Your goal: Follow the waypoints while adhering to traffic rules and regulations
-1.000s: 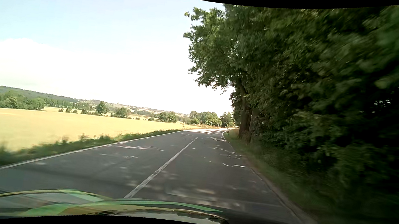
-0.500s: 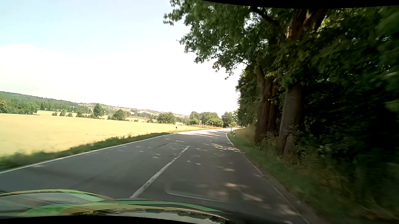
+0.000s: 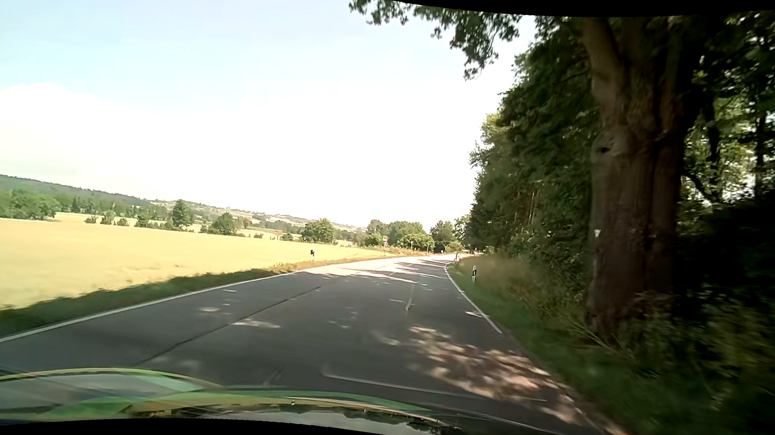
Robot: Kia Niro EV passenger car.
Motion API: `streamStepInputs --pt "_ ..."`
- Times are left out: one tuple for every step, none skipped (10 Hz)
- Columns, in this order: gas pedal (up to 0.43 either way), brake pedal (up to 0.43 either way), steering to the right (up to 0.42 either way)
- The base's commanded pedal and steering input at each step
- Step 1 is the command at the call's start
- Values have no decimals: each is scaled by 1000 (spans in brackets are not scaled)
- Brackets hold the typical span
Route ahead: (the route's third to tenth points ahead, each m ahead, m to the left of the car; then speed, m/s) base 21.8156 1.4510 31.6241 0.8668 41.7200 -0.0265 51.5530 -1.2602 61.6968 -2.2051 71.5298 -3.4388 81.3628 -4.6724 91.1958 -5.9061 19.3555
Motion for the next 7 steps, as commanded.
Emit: streamStepInputs --pt "177 0 -1" --pt "177 0 -1" --pt "150 0 -1" --pt "138 0 0" --pt "138 0 0" --pt "138 0 3" --pt "130 0 7"
